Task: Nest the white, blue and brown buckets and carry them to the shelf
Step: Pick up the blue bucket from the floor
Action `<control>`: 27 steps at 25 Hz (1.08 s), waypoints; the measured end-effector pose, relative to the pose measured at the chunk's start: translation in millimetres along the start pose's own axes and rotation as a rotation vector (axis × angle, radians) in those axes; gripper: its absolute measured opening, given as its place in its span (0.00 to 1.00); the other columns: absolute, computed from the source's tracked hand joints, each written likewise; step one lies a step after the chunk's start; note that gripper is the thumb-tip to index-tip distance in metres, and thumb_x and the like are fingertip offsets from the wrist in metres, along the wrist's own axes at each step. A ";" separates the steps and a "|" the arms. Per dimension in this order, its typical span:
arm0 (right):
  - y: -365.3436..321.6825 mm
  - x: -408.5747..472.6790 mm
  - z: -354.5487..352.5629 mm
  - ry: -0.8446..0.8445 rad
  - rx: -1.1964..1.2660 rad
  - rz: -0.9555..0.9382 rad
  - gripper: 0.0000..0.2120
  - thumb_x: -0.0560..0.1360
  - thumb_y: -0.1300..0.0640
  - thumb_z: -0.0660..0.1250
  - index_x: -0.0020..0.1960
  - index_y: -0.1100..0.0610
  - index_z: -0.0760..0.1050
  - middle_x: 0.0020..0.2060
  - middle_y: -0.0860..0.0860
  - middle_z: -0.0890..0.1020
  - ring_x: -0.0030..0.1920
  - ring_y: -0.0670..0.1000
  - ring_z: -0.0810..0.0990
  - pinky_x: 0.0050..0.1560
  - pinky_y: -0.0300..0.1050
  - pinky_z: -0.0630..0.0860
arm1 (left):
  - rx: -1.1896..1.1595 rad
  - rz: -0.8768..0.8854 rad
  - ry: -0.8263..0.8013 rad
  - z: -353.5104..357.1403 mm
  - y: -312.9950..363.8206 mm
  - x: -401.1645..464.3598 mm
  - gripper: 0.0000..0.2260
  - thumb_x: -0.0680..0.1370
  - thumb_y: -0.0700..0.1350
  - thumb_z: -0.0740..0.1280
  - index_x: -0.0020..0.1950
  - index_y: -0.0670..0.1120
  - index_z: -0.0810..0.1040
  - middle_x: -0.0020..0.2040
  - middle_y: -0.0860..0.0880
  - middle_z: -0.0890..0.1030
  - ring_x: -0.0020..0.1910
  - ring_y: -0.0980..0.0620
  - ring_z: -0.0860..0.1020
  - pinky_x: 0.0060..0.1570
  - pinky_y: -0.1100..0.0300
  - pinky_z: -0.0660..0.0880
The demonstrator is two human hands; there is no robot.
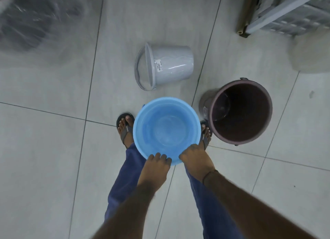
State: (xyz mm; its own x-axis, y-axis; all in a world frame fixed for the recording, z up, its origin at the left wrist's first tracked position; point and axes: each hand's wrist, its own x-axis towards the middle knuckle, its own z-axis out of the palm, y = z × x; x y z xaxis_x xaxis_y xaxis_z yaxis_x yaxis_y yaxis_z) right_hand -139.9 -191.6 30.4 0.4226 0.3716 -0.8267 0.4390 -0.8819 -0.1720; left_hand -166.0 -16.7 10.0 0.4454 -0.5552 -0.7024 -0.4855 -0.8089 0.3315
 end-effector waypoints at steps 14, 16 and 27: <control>-7.2 -0.9 53.1 -0.065 -0.080 -0.039 0.11 0.80 0.57 0.63 0.61 0.53 0.77 0.57 0.53 0.81 0.63 0.58 0.74 0.69 0.58 0.65 | -0.053 -0.257 -0.153 37.7 36.3 18.1 0.15 0.77 0.42 0.63 0.64 0.44 0.71 0.59 0.44 0.74 0.58 0.44 0.73 0.57 0.49 0.68; -7.4 -13.8 15.9 -0.036 -0.074 -0.042 0.12 0.79 0.56 0.65 0.62 0.53 0.76 0.58 0.53 0.81 0.63 0.58 0.74 0.69 0.57 0.65 | -0.139 -0.299 -0.095 -1.0 34.1 9.9 0.14 0.78 0.42 0.61 0.64 0.45 0.71 0.61 0.45 0.74 0.58 0.45 0.73 0.55 0.51 0.69; 54.8 94.8 -211.1 0.267 -0.322 -0.074 0.16 0.75 0.61 0.65 0.63 0.55 0.75 0.57 0.53 0.82 0.63 0.58 0.74 0.68 0.57 0.64 | -0.492 -0.593 0.248 -154.6 -90.4 76.1 0.10 0.77 0.43 0.60 0.57 0.45 0.75 0.56 0.46 0.78 0.58 0.44 0.73 0.54 0.49 0.69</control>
State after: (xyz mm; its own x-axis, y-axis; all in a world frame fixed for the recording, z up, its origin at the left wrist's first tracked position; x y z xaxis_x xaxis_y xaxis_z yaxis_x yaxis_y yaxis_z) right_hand 91.6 -143.4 55.8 0.5528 0.5298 -0.6432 0.6833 -0.7300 -0.0140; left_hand 28.0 -15.7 24.0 0.7068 0.0125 -0.7073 0.2441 -0.9427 0.2273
